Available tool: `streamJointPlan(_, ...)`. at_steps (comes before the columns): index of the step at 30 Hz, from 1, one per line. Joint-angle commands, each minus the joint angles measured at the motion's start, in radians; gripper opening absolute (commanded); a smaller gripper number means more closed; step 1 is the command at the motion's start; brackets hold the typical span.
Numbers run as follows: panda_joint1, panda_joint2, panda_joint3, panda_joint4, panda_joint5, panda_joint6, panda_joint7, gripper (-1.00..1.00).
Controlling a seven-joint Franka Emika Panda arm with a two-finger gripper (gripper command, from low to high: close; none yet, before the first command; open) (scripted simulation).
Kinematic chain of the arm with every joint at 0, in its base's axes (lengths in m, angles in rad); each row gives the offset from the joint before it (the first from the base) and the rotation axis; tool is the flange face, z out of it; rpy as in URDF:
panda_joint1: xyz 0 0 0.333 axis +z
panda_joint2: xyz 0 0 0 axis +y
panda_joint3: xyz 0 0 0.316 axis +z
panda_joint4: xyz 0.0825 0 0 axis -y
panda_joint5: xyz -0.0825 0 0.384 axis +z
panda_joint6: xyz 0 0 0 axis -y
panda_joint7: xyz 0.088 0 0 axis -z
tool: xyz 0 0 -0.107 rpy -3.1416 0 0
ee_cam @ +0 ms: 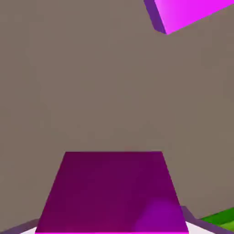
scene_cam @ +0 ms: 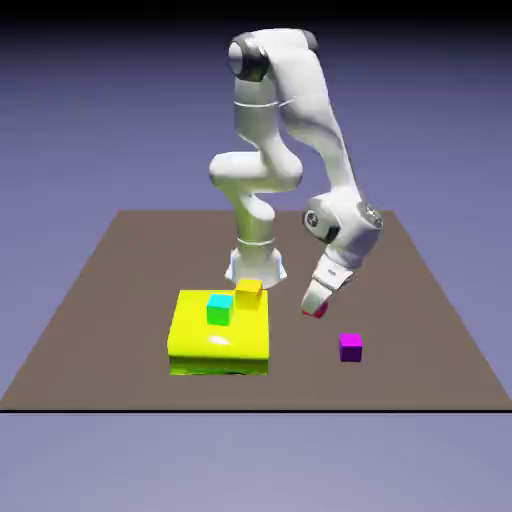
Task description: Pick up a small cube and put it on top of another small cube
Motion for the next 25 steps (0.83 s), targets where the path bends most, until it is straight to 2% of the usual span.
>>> streamJointPlan(1, 0.005, -0.025, -0.035, 0.007, 0.023, -0.033, 0.005, -1.0)
streamJointPlan(13, 0.061, -0.309, -0.469, 0.055, 0.206, -0.368, 0.107, -1.0)
streamJointPlan(16, 0.002, -0.335, -0.515, 0.045, 0.167, -0.378, 0.146, -1.0)
streamJointPlan(21, -0.006, -0.247, -0.524, -0.079, 0.152, -0.166, 0.153, -1.0)
streamJointPlan(22, -0.006, -0.247, -0.524, -0.079, 0.152, -0.166, 0.153, 1.0)
streamJointPlan(25, -0.003, -0.283, -0.52, -0.028, 0.158, -0.253, 0.15, 1.0)
